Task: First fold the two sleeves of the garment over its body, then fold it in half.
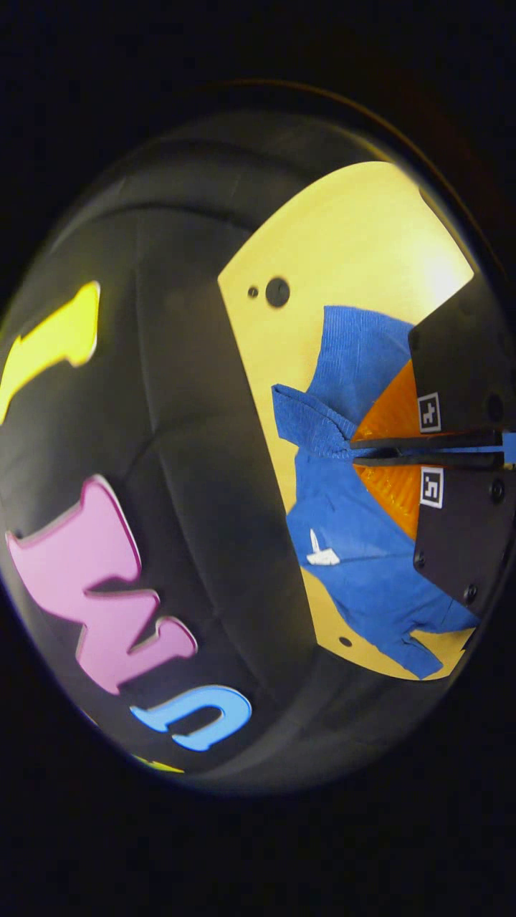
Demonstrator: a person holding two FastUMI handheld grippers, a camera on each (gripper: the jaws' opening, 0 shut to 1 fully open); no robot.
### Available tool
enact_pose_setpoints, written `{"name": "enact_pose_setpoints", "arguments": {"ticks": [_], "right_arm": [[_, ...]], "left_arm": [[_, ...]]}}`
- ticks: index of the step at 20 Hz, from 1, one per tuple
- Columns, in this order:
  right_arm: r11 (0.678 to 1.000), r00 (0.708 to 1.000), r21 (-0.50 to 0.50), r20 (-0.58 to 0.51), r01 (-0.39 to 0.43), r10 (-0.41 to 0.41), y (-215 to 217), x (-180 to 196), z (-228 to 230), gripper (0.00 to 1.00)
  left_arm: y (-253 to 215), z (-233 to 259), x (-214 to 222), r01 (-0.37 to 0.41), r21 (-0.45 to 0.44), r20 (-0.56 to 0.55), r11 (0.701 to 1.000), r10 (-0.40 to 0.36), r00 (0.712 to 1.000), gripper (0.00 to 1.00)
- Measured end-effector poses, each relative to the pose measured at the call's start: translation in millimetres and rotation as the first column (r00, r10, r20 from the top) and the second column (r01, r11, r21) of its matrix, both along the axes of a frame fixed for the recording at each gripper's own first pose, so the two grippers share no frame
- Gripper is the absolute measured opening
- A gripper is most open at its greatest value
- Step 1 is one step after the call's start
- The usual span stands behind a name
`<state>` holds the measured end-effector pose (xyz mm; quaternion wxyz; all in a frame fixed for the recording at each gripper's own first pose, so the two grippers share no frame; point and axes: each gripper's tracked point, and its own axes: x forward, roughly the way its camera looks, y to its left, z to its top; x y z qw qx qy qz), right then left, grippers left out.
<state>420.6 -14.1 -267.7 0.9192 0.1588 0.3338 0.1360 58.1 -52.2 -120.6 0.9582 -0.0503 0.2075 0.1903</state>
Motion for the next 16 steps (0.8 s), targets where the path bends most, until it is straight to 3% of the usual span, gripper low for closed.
{"name": "enact_pose_setpoints", "arguments": {"ticks": [5, 6, 10, 14, 16], "right_arm": [[0.989, 0.990, 0.065, -0.036, -0.133, 0.135, 128, -16, -4, 0.04], [0.984, 0.985, 0.068, -0.044, -0.163, 0.166, 154, -23, -8, 0.00], [0.959, 0.958, 0.098, -0.082, -0.266, 0.274, 250, -57, -29, 0.04], [0.963, 0.962, 0.090, -0.077, -0.253, 0.260, 301, -63, -50, 0.00], [0.973, 0.973, 0.100, -0.081, -0.207, 0.215, 310, -62, -55, 0.53]], "left_arm": [[35, -11, -33, -0.106, -0.018, -0.039, 0.994, 0.105, 0.994, 0.83], [43, -12, -42, -0.123, -0.014, -0.050, 0.992, 0.122, 0.991, 0.83], [75, -16, -74, -0.188, 0.015, -0.085, 0.982, 0.188, 0.978, 0.83], [98, -27, -97, -0.242, 0.002, -0.108, 0.970, 0.241, 0.964, 0.83], [103, -36, -100, -0.258, -0.015, -0.131, 0.966, 0.254, 0.958, 0.83]]}}
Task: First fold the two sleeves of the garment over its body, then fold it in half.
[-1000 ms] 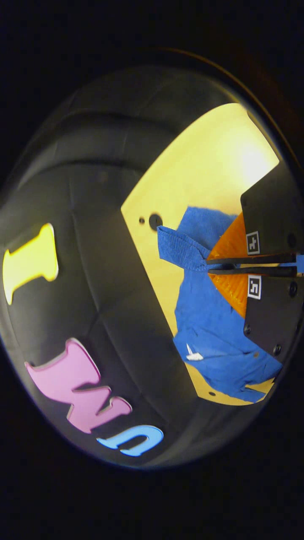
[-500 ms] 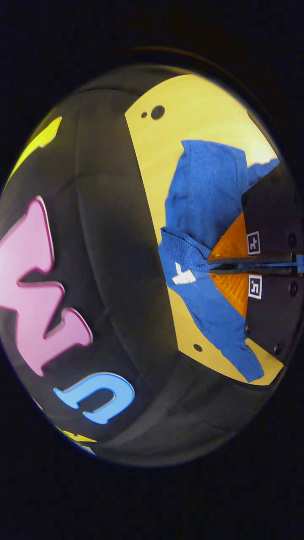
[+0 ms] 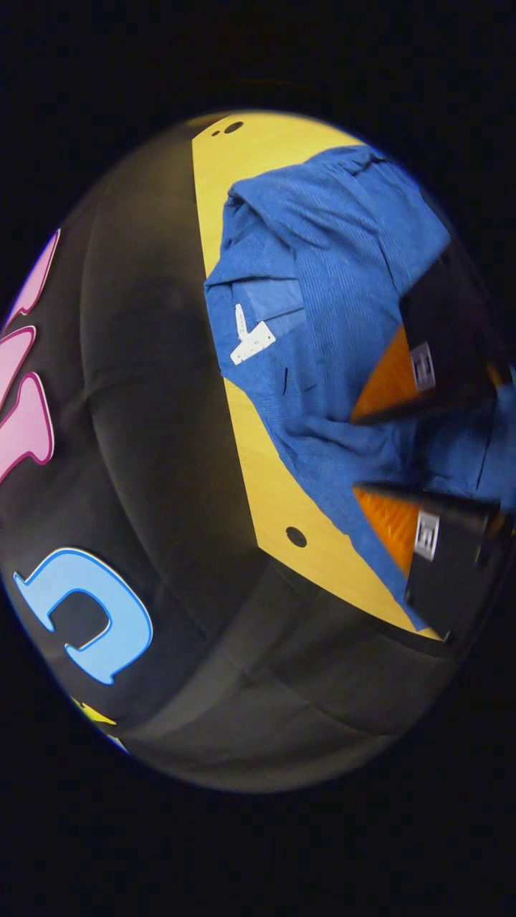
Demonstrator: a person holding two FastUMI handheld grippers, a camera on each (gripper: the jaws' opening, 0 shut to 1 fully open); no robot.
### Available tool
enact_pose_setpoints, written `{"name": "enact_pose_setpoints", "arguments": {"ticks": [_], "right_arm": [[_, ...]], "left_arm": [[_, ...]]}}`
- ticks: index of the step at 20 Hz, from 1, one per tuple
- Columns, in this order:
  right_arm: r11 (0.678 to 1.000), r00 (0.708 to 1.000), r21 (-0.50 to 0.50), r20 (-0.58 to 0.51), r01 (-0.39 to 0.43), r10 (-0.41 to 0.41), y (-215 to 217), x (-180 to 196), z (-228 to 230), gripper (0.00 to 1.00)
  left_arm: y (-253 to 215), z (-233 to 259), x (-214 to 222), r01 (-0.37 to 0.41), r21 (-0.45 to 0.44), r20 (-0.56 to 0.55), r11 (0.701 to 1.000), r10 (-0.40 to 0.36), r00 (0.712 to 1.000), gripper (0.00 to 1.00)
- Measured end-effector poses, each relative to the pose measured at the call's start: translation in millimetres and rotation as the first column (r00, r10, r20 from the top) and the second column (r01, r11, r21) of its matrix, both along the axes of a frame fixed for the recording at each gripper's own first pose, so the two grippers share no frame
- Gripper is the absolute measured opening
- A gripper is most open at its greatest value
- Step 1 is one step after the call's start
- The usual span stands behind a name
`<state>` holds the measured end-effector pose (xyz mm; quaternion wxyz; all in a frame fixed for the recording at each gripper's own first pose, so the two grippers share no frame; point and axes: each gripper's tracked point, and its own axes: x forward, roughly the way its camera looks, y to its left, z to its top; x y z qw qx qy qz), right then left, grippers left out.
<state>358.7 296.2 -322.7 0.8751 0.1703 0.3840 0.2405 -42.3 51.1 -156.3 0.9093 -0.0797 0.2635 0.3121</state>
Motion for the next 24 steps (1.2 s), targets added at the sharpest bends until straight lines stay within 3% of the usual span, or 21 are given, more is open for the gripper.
{"name": "enact_pose_setpoints", "arguments": {"ticks": [1, 2, 4, 5, 11, 14, 16, 20, 24], "right_arm": [[1.000, 1.000, 0.001, -0.001, 0.018, -0.018, -2, 3, -4, 0.79], [1.000, 1.000, -0.005, -0.001, 0.030, -0.030, -3, 5, -5, 0.89], [0.999, 0.999, -0.028, 0.023, 0.036, -0.035, -11, 5, 0, 0.83], [0.998, 0.998, -0.042, 0.047, 0.035, -0.033, -17, 6, 6, 0.95], [0.989, 0.982, -0.143, 0.186, 0.043, -0.016, -65, -14, 41, 0.95], [0.977, 0.930, -0.207, 0.366, 0.052, 0.028, -99, -33, 78, 0.95], [0.956, 0.902, -0.284, 0.426, 0.067, 0.063, -131, -57, 94, 0.95], [0.948, 0.897, -0.312, 0.433, 0.059, 0.087, -180, -119, 107, 0.98], [0.923, 0.909, -0.376, 0.409, 0.084, 0.084, -235, -162, 98, 0.98]], "left_arm": [[2, -3, 2, -0.003, -0.006, 0.000, 1.000, 0.003, 1.000, 0.82], [3, -3, 2, -0.006, -0.008, 0.004, 1.000, 0.006, 1.000, 0.82], [3, -3, -1, -0.001, -0.011, 0.021, 1.000, 0.002, 1.000, 0.84], [3, -2, 0, 0.006, -0.013, 0.029, 1.000, -0.006, 1.000, 0.84], [11, 1, 16, 0.038, -0.019, 0.087, 0.999, -0.036, 0.996, 0.84], [34, -11, 32, 0.011, -0.049, 0.114, 0.999, -0.005, 0.994, 0.84], [59, -26, 38, -0.023, -0.035, 0.098, 0.999, 0.026, 0.995, 0.84], [119, -71, 59, -0.111, -0.010, 0.034, 0.994, 0.111, 0.993, 0.84], [165, -122, 94, -0.143, -0.058, -0.039, 0.988, 0.141, 0.989, 0.84]]}}
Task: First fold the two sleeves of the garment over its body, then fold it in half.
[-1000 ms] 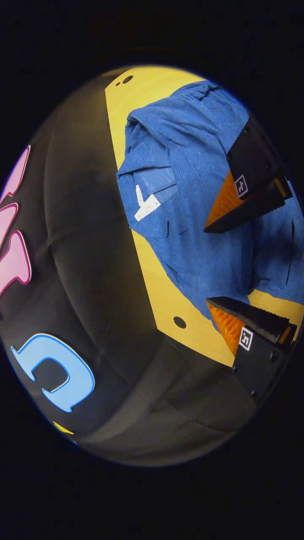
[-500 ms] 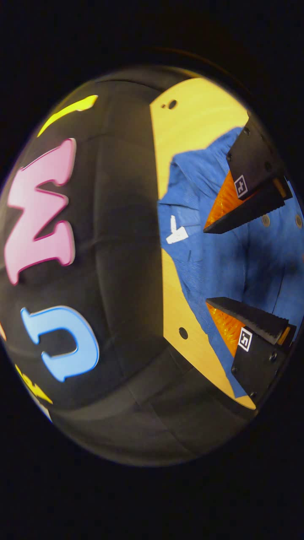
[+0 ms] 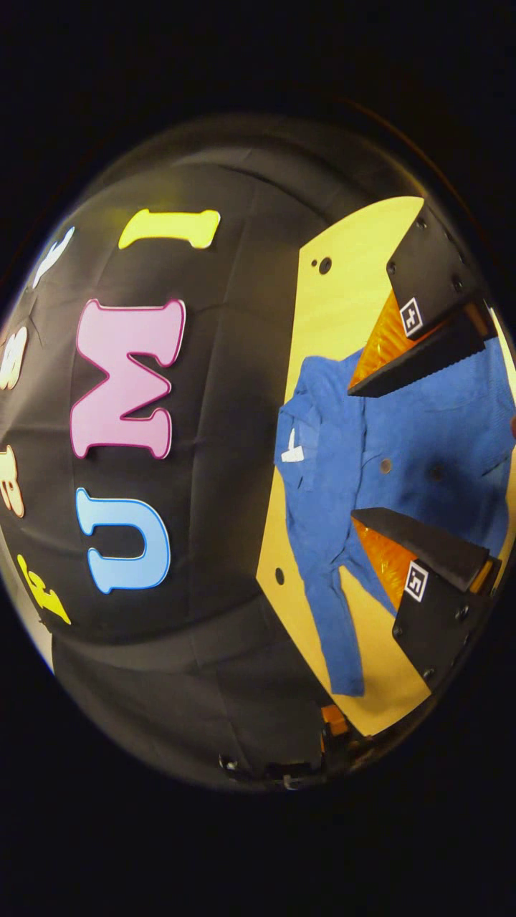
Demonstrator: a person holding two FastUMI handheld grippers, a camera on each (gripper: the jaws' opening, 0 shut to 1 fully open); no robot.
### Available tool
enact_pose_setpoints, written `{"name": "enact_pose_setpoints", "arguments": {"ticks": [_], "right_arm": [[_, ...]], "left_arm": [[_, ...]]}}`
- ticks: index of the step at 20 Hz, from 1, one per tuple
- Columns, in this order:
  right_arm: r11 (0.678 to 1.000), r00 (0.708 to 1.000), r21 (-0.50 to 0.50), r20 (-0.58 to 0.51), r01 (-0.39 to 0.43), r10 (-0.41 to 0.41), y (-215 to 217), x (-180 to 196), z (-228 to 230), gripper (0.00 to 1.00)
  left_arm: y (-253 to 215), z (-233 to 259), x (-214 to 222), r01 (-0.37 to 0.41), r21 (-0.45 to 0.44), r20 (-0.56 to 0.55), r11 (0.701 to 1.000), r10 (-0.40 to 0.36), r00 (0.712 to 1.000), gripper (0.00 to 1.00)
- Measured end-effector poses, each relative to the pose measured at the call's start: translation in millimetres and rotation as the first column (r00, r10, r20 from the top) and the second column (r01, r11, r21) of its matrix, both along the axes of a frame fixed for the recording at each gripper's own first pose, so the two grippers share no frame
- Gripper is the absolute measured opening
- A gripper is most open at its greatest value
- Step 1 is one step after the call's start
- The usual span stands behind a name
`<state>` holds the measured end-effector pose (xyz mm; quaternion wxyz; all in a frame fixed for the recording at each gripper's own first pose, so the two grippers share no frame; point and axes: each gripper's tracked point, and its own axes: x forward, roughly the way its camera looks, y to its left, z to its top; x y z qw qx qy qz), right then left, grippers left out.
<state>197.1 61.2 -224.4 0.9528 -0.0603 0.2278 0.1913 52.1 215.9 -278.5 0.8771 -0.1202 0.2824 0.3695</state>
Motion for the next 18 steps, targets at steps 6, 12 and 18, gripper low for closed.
{"name": "enact_pose_setpoints", "arguments": {"ticks": [6, 12, 18], "right_arm": [[1.000, 0.997, -0.028, -0.074, 0.008, -0.010, -34, -40, -11, 0.98], [0.999, 0.991, -0.040, -0.134, -0.025, 0.019, -35, -49, -23, 0.98], [0.997, 0.982, -0.062, -0.187, -0.052, 0.040, -45, -55, -39, 0.98]], "left_arm": [[27, -60, 20, -0.097, -0.119, -0.138, 0.988, 0.080, 0.987, 0.84], [38, -77, 4, -0.219, -0.221, -0.113, 0.950, 0.198, 0.974, 0.86], [25, -78, 35, -0.160, -0.238, -0.128, 0.958, 0.133, 0.983, 0.55]]}}
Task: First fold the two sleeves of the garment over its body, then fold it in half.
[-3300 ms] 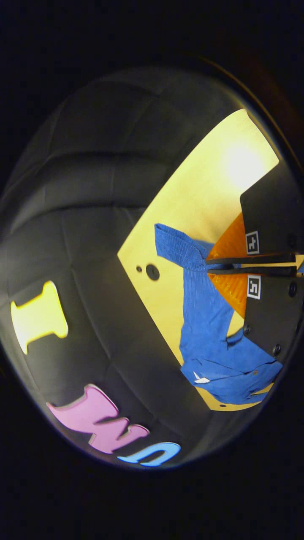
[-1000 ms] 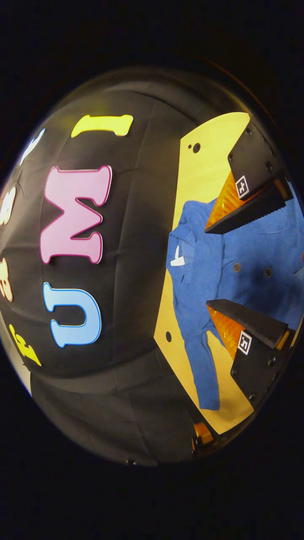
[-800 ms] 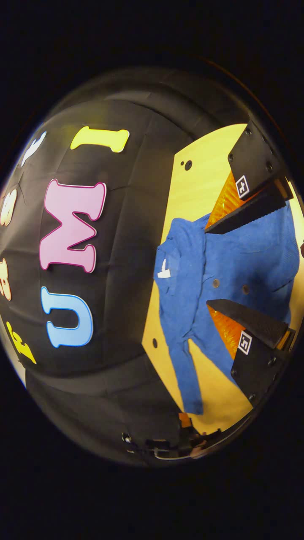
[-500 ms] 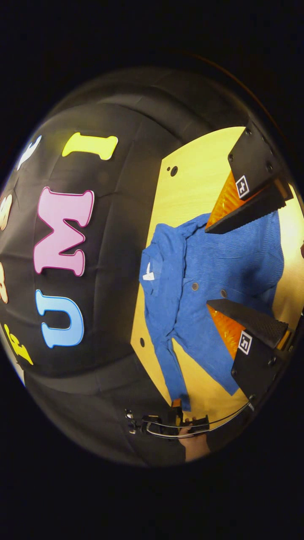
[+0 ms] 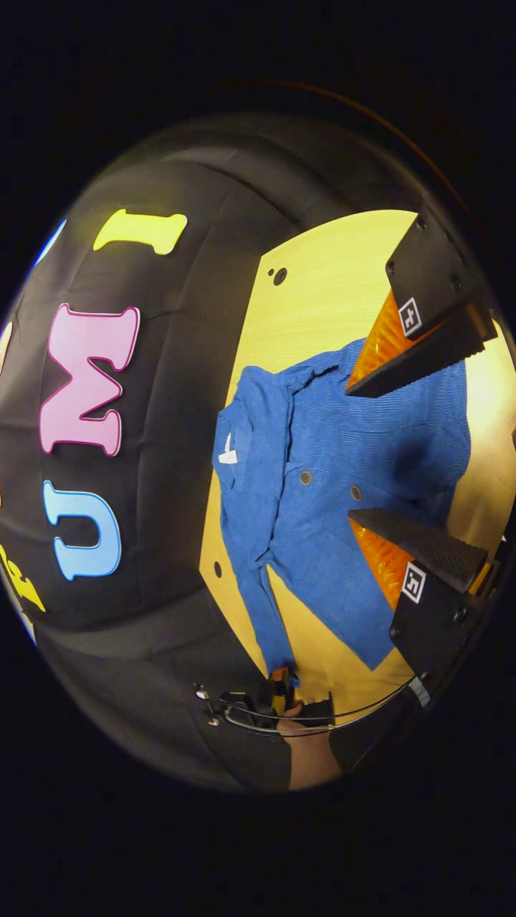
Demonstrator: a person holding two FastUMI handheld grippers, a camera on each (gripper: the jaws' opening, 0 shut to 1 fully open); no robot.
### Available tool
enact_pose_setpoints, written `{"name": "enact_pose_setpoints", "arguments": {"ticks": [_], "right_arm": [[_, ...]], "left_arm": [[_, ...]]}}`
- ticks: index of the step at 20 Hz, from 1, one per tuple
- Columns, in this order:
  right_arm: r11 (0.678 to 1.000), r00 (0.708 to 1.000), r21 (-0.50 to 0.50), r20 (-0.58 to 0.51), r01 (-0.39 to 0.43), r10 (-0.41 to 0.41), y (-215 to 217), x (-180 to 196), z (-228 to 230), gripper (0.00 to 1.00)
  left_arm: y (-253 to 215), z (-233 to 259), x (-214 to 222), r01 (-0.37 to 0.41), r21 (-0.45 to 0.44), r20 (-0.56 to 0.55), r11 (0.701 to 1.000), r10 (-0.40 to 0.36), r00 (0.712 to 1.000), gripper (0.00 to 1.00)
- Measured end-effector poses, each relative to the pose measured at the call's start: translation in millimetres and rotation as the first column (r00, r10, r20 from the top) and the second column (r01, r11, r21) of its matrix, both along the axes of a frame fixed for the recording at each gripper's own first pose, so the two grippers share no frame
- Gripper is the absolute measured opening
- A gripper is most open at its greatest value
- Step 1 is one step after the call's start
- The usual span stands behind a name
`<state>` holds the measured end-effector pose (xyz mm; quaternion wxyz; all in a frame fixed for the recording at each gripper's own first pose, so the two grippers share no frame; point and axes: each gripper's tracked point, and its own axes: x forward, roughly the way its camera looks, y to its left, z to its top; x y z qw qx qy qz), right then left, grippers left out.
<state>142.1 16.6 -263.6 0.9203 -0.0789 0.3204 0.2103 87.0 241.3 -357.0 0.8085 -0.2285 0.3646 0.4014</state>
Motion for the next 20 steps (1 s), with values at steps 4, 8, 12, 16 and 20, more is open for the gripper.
{"name": "enact_pose_setpoints", "arguments": {"ticks": [4, 8, 12, 16, 20], "right_arm": [[1.000, 1.000, 0.021, -0.015, 0.018, -0.017, -13, 2, -3, 0.98], [0.998, 0.998, 0.027, -0.027, 0.055, -0.054, -30, 8, -10, 0.98], [0.997, 0.997, 0.029, -0.038, 0.072, -0.070, -38, 14, -13, 0.98], [0.992, 0.992, 0.045, -0.048, 0.116, -0.114, -51, 13, -16, 0.98], [0.988, 0.987, 0.026, -0.044, 0.153, -0.152, -71, 14, -22, 0.98]], "left_arm": [[-5, 6, 11, -0.007, -0.031, 0.037, 0.999, 0.008, 0.999, 0.13], [-7, 15, 11, -0.023, -0.082, 0.041, 0.996, 0.027, 0.999, 0.00], [-11, 55, 26, 0.032, -0.001, 0.066, 0.999, -0.032, 0.997, 0.00], [-39, 124, 77, 0.165, 0.153, 0.100, 0.974, -0.181, 0.978, 0.00], [-111, 175, 162, 0.324, 0.212, 0.177, 0.922, -0.362, 0.915, 0.00]]}}
